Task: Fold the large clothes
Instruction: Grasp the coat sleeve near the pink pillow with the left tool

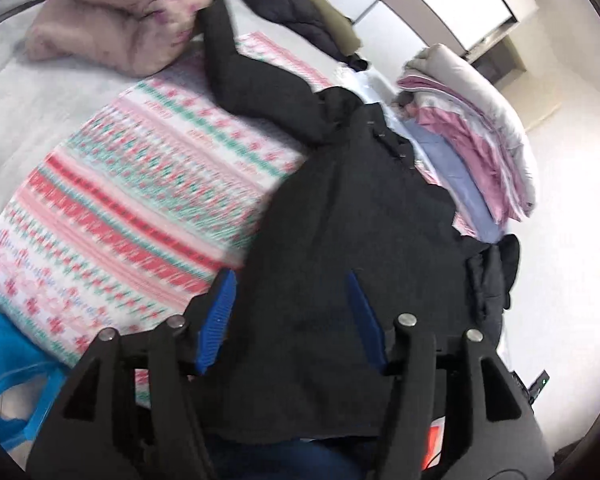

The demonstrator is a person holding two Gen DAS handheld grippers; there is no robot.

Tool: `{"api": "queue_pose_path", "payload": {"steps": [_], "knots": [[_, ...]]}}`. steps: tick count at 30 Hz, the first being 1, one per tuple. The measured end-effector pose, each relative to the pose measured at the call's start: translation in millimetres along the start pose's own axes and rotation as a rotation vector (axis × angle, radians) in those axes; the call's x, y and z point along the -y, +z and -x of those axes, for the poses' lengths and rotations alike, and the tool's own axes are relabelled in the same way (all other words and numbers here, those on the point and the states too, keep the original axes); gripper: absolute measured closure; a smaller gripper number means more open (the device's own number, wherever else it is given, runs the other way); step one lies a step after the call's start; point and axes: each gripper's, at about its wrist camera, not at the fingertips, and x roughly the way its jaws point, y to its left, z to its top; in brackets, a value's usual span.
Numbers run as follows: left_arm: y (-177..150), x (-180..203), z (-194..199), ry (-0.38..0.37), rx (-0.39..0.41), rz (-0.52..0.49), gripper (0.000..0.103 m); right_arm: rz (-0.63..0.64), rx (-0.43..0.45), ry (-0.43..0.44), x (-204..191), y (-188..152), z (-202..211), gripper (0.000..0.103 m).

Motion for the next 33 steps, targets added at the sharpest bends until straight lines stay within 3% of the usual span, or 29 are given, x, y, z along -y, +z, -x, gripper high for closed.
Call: {"api": "queue_pose_path", "payload": {"steps": [5, 8, 11, 16, 19, 22, 26, 27, 28, 29, 31, 33], "knots": [[47, 23, -6, 0.047, 0.043, -0.017, 0.043, 0.005, -0.019, 0.167, -55, 31, 10, 0.057], [85, 28, -11, 0.131, 0.104, -0.050, 0.033, 0.004, 0.005, 0.287, -104, 61, 17, 0.044], [122, 15, -22, 0.240, 0.160, -0.038, 0.031, -0.006, -0.003, 0.398, -160, 92, 12, 0.034], [166, -29, -56, 0.355, 0.186, 0.085, 0.031, -0.062, -0.074, 0.476, -226, 121, -36, 0.028], [183, -48, -94, 0.395, 0.154, 0.126, 0.030, -0.046, -0.153, 0.464, -251, 105, -84, 0.027], [197, -58, -115, 0.420, 0.209, 0.166, 0.030, 0.018, -0.233, 0.415, -268, 70, -142, 0.027], [211, -50, -152, 0.514, 0.253, 0.113, 0.028, 0.192, -0.347, 0.357, -287, 12, -217, 0.027], [212, -49, -162, 0.530, 0.245, 0.110, 0.031, 0.224, -0.381, 0.342, -287, -2, -233, 0.027], [213, -48, -174, 0.557, 0.241, 0.102, 0.044, 0.238, -0.426, 0.321, -285, -11, -246, 0.027], [214, -46, -181, 0.586, 0.233, 0.095, 0.097, 0.231, -0.499, 0.306, -281, -18, -260, 0.027], [217, -47, -185, 0.603, 0.225, 0.100, 0.095, 0.163, -0.553, 0.373, -268, -18, -265, 0.027], [225, -34, -163, 0.548, 0.291, 0.107, 0.096, 0.132, -0.466, 0.370, -251, -3, -252, 0.027]]}}
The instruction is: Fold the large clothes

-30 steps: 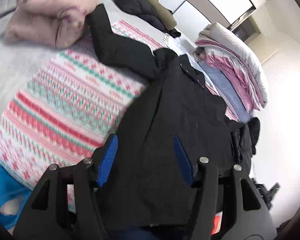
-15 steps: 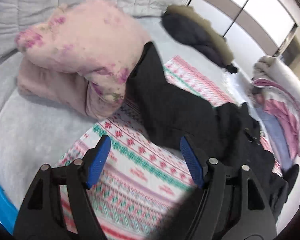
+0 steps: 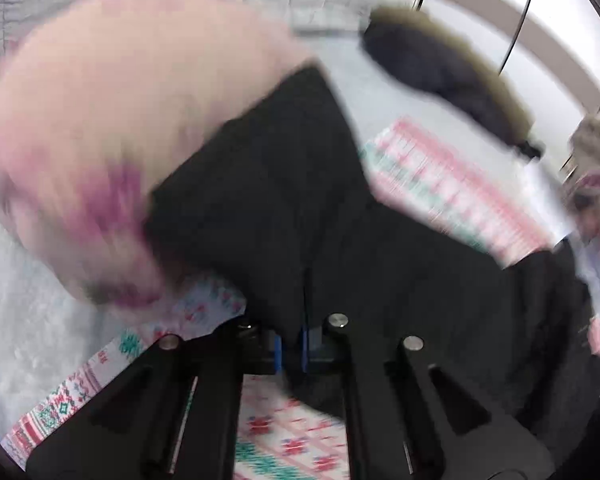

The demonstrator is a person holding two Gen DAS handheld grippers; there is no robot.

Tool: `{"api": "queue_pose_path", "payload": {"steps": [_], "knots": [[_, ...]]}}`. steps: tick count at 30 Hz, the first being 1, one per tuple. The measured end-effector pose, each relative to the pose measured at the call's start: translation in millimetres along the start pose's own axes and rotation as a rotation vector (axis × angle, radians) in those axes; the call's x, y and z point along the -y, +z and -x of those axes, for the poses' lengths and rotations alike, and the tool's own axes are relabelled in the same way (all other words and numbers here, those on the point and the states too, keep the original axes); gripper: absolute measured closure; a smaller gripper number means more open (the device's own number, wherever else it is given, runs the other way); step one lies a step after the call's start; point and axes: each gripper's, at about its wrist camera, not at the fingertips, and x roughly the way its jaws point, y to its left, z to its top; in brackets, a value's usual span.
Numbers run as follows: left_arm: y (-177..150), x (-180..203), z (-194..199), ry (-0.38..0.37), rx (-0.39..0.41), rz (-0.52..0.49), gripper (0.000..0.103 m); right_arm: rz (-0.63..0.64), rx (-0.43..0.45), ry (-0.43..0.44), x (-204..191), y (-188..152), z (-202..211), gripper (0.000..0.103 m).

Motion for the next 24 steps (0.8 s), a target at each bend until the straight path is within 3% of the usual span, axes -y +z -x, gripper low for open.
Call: {"api": "queue_pose_path", "payload": {"steps": [3, 4, 6, 7, 11, 15, 18, 21, 24], "knots": [[48, 4, 60, -0.037, 0.168, -0.010, 0.096, 0.013, 0.121, -0.086, 13, 5, 29, 0.027], [66, 6, 83, -0.036, 0.243, -0.028, 0.096, -0.005, 0.128, -0.090, 18, 6, 31, 0.027], [99, 11, 125, 0.048, 0.418, -0.105, 0.095, -0.041, 0.123, -0.086, 24, 3, 27, 0.027], [121, 12, 137, 0.003, 0.437, -0.159, 0.095, -0.038, 0.113, -0.088, 22, 3, 23, 0.027], [150, 6, 136, 0.050, 0.374, -0.195, 0.095, 0.060, 0.063, -0.078, 2, -4, 8, 0.027], [121, 3, 93, 0.130, 0.299, -0.196, 0.095, 0.135, 0.037, -0.102, -10, -9, 2, 0.027], [97, -14, 70, 0.167, 0.283, -0.213, 0.095, 0.090, -0.033, -0.126, 1, -10, -16, 0.027], [84, -27, 60, 0.118, 0.285, -0.217, 0.094, 0.102, -0.096, -0.178, 12, -12, -42, 0.027], [80, -35, 71, 0.030, 0.287, -0.176, 0.094, 0.193, -0.093, -0.267, -2, -19, -53, 0.027]]}}
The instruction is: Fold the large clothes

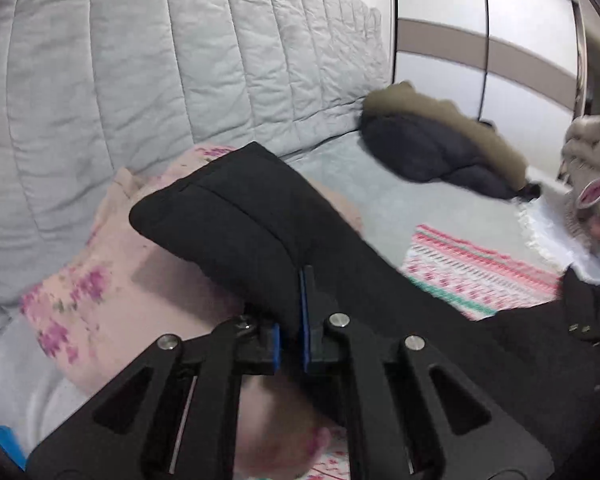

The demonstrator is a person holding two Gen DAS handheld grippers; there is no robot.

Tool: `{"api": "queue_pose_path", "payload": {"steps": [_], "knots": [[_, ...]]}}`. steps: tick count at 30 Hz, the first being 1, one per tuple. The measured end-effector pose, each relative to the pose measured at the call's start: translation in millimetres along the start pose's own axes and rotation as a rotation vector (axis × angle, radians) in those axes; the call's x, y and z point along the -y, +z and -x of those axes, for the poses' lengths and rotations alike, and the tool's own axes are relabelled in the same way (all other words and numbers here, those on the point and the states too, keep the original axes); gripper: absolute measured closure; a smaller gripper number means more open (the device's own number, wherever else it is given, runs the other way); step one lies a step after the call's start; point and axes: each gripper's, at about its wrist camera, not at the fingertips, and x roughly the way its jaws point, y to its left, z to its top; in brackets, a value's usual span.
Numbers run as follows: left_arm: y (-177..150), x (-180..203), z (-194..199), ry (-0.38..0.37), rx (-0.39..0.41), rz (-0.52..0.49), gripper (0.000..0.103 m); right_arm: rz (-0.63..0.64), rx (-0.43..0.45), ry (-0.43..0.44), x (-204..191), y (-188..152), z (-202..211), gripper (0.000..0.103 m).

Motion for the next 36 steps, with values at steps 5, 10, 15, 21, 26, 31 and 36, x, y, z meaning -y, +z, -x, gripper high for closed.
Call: {"api": "queue_pose_path", "payload": {"steps": [5, 10, 15, 21, 26, 31, 36], "knots": [[5, 12, 23, -0.129, 0.044, 0.057, 0.095, 0.173, -0.013, -0.170, -31, -7, -9, 0.026], [21, 61, 70, -0.307, 0.126, 0.047, 0.094, 0.102, 0.039, -0.102, -21, 4, 16, 0.026], [23, 124, 125, -0.550, 0.185, -0.012, 0.095, 0.086, 0.126, -0.173, -3, 3, 46, 0.026], [4, 208, 164, -0.800, 0.125, -0.080, 0.094, -0.061, 0.124, -0.046, 38, 10, 72, 0.026], [-41, 290, 167, -0.921, 0.013, -0.086, 0.092, -0.184, 0.220, 0.001, 71, 5, 102, 0.026], [-123, 356, 133, -0.923, -0.173, -0.184, 0.081, -0.313, 0.256, 0.031, 119, 0, 124, 0.026], [-213, 394, 82, -0.805, -0.481, -0.446, 0.074, -0.343, 0.254, 0.042, 128, 3, 125, 0.026]]}}
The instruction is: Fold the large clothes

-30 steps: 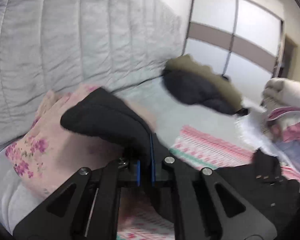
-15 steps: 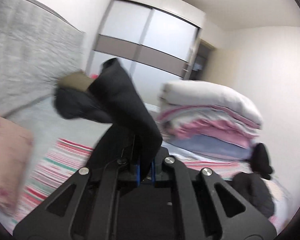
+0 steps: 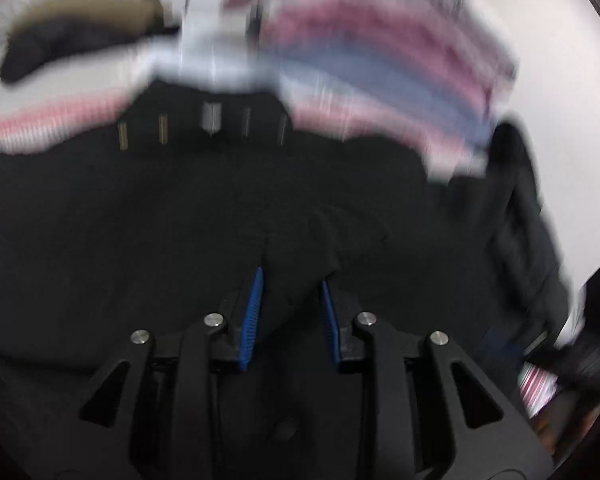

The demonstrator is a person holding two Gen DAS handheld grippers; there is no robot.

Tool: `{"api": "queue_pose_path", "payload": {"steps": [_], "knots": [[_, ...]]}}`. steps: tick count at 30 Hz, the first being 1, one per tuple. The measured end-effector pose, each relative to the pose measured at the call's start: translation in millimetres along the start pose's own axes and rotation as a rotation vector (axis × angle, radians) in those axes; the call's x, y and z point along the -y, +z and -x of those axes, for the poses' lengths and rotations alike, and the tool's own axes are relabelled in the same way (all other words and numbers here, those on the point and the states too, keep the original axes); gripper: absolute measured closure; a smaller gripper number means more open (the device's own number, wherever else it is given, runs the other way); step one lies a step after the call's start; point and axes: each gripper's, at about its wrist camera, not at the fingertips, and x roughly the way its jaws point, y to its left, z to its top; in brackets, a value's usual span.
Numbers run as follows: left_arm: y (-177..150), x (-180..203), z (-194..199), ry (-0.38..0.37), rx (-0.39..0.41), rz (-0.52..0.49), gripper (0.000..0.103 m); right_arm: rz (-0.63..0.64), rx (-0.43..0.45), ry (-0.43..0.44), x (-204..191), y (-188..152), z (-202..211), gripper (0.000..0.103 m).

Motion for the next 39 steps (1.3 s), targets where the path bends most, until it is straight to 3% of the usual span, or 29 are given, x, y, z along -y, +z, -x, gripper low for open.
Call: {"api": "queue_pose_path", "payload": {"steps": [3, 8, 10, 11, 12, 14, 16, 18, 21, 27, 29, 31, 35, 39], "knots": [[-18, 3, 2, 0.004, -0.002, -0.049, 0.066, 0.011, -0.009, 0.005, -7, 0, -5, 0.026], [-17, -15, 47, -0.038, 0.046, -0.092, 0.059, 0.031, -0.037, 0.015, -11, -5, -10, 0.026], [-11, -36, 71, 0.026, 0.081, -0.100, 0.050, 0.027, -0.042, 0.024, -11, -4, -12, 0.026], [-10, -50, 77, 0.077, 0.091, -0.075, 0.043, 0.024, -0.040, 0.027, -10, -4, -12, 0.026], [-5, -66, 82, 0.124, 0.103, -0.032, 0.042, 0.022, -0.038, 0.027, -10, -5, -11, 0.026], [2, -118, 87, 0.198, 0.116, 0.117, 0.042, 0.021, -0.037, 0.032, -12, -6, -11, 0.026], [6, -159, 78, 0.275, 0.101, 0.203, 0.043, 0.029, -0.040, 0.048, -17, -6, -14, 0.026], [6, -189, 60, 0.353, 0.041, 0.233, 0.061, 0.048, -0.046, 0.054, -22, -7, -15, 0.026], [-2, -208, 39, 0.378, -0.016, 0.270, 0.068, 0.068, -0.051, 0.029, -23, -6, -17, 0.026], [-2, -205, 40, 0.435, -0.009, 0.299, 0.068, 0.022, -0.049, -0.007, -6, -1, -21, 0.026], [-4, -196, 64, 0.408, 0.009, 0.354, 0.068, 0.017, -0.039, -0.007, -3, 2, -19, 0.026], [-12, -178, 92, 0.349, 0.090, 0.375, 0.066, 0.018, -0.021, -0.002, -1, 5, -13, 0.026], [-36, -127, 148, 0.261, 0.194, 0.415, 0.028, -0.008, 0.059, 0.008, 9, 13, 9, 0.026], [-65, -88, 163, 0.184, 0.205, 0.430, 0.022, -0.078, 0.125, 0.033, 28, 21, 37, 0.025]]}}
